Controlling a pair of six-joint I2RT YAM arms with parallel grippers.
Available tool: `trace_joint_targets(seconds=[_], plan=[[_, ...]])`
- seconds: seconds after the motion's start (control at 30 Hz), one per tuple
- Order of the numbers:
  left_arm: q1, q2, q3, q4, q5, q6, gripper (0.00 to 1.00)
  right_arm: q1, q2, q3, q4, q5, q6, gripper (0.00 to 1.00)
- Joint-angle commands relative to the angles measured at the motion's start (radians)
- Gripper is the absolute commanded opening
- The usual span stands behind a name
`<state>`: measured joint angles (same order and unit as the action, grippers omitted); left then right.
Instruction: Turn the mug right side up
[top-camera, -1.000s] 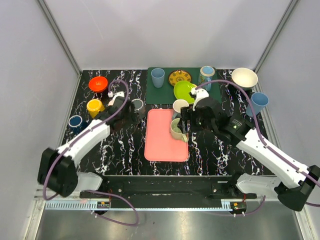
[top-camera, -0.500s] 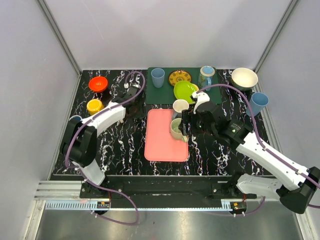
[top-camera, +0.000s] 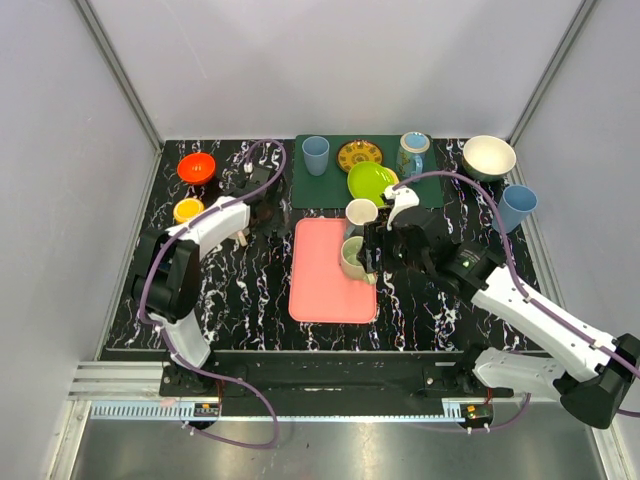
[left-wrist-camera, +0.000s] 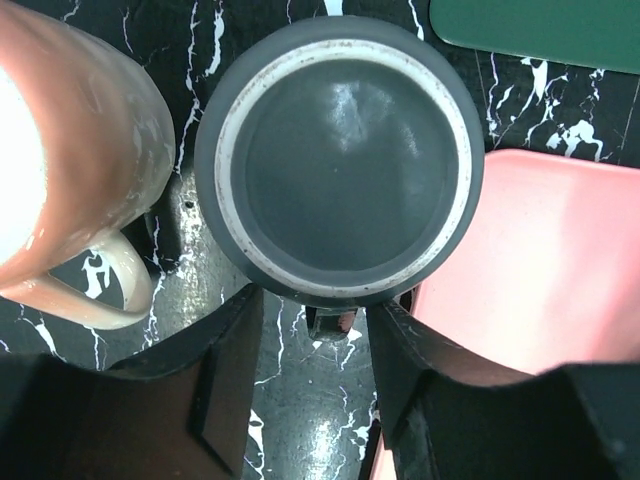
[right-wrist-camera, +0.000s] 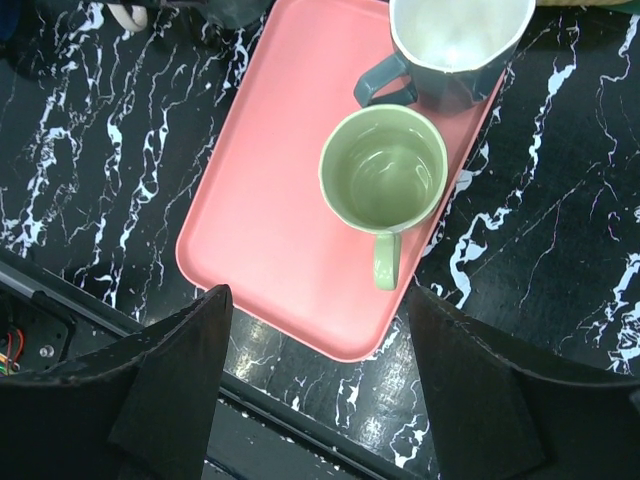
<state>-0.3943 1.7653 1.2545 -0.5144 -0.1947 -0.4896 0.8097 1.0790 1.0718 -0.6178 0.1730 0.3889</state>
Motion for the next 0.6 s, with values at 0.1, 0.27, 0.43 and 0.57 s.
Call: trace_joint_targets(seconds=[0.1, 0.27, 0.43, 0.57], plan=[[0.009, 0.043, 0.046, 0.039, -0.012, 0.036, 0.39, 0.005, -0.007, -0.030, 0.033, 0.014, 0.019, 0.77], [0.011, 0.059, 0.051, 0.050, -0.008, 0.036, 0.21, 0.005, -0.013, -0.038, 0.032, 0.022, 0.022, 0.77], [0.011, 0.043, 0.051, 0.047, -0.003, 0.040, 0.00, 0.003, -0.013, -0.039, 0.029, 0.023, 0.021, 0.77], [0.008, -0.035, 0.031, 0.047, 0.017, 0.029, 0.00, 0.005, -0.014, -0.038, 0.032, 0.019, 0.022, 0.76]])
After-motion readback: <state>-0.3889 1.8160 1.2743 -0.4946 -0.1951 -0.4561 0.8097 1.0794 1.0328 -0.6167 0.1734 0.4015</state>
